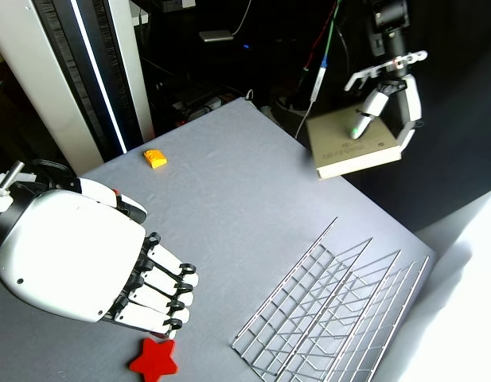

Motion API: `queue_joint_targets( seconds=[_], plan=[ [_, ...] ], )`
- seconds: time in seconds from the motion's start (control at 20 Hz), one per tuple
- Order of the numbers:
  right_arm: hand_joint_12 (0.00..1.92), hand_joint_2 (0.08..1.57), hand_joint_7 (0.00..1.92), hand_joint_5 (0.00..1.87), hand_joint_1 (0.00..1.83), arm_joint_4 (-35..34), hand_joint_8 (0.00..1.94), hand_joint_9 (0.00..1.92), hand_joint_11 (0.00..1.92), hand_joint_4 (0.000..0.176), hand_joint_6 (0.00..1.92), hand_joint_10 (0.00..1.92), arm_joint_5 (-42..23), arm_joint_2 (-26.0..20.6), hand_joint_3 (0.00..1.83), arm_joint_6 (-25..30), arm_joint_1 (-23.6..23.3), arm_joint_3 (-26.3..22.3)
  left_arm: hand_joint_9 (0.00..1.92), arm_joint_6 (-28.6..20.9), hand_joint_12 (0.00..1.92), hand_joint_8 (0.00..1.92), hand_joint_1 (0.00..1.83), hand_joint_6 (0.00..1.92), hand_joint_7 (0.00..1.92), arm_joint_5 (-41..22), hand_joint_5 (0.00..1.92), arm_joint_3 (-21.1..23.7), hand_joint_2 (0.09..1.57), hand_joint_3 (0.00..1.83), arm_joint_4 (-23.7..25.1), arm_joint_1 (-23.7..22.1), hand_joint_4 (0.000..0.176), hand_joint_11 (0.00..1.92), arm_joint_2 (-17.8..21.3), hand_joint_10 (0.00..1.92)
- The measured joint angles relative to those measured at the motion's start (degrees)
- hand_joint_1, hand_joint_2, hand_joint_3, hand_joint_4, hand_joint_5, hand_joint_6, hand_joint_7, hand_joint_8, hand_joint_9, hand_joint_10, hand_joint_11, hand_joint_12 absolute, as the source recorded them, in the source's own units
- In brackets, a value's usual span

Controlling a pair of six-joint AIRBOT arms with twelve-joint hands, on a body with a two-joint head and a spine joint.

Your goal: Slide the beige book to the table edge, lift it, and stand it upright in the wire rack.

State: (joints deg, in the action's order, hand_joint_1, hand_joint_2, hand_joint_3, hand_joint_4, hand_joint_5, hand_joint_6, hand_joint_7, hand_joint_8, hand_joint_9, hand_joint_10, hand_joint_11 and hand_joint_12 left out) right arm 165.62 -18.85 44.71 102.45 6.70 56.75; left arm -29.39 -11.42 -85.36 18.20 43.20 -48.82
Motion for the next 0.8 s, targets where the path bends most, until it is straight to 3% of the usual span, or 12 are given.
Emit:
queue_joint_targets(
  seconds=[0.15, 0.25, 0.5, 0.6, 0.8],
  plan=[
    [0.84, 1.09, 0.32, 0.31, 0.26, -0.13, 0.0, 0.3, 0.0, 0.0, 0.01, 0.0, 0.04, 0.02, 0.0, 0.11, 0.0, -0.2, 0.57, 9.64, 1.71, 1.4, 1.46, 1.33, 0.49, -6.45, 0.72, -1.03, 1.26, 0.0, -10.43, 0.57, 0.0, 0.63, -0.39, 1.53],
    [0.85, 1.09, 0.33, 0.32, 0.28, -0.04, 0.0, 0.31, 0.0, 0.0, 0.0, 0.0, 0.04, -0.02, 0.0, 0.17, 0.0, -0.17, 0.59, 12.63, 1.7, 1.39, 1.47, 1.33, 0.5, -10.16, 0.72, -1.77, 1.25, 0.0, -14.08, 0.66, 0.0, 0.64, -0.81, 1.51],
    [0.77, 1.11, 0.29, 0.29, 0.25, -0.07, 0.0, 0.28, 0.0, 0.0, 0.0, 0.0, 0.04, 0.0, 0.0, 0.2, 0.0, -0.2, 0.63, 15.32, 1.71, 1.38, 1.47, 1.33, 0.52, -17.79, 0.71, -1.77, 1.25, 0.0, -15.17, 1.2, 0.0, 0.62, -0.83, 1.5],
    [0.82, 1.09, 0.31, 0.3, 0.26, -0.04, 0.01, 0.3, 0.0, 0.0, 0.01, 0.01, 0.04, 0.0, 0.0, 0.2, 0.0, -0.2, 0.66, 17.81, 1.71, 1.35, 1.47, 1.33, 0.54, -23.08, 0.71, -1.75, 1.24, 0.0, -15.32, 1.38, 0.0, 0.63, -0.83, 1.47],
    [0.81, 1.11, 0.3, 0.29, 0.23, -0.02, 0.0, 0.29, 0.0, 0.0, 0.0, 0.0, 0.04, -0.02, 0.0, 0.2, 0.0, -0.2, 0.67, 19.3, 1.7, 1.32, 1.47, 1.37, 0.55, -32.7, 0.69, -1.77, 1.24, 0.0, -19.71, 1.38, 0.0, 0.64, -0.83, 1.45]
  ],
)
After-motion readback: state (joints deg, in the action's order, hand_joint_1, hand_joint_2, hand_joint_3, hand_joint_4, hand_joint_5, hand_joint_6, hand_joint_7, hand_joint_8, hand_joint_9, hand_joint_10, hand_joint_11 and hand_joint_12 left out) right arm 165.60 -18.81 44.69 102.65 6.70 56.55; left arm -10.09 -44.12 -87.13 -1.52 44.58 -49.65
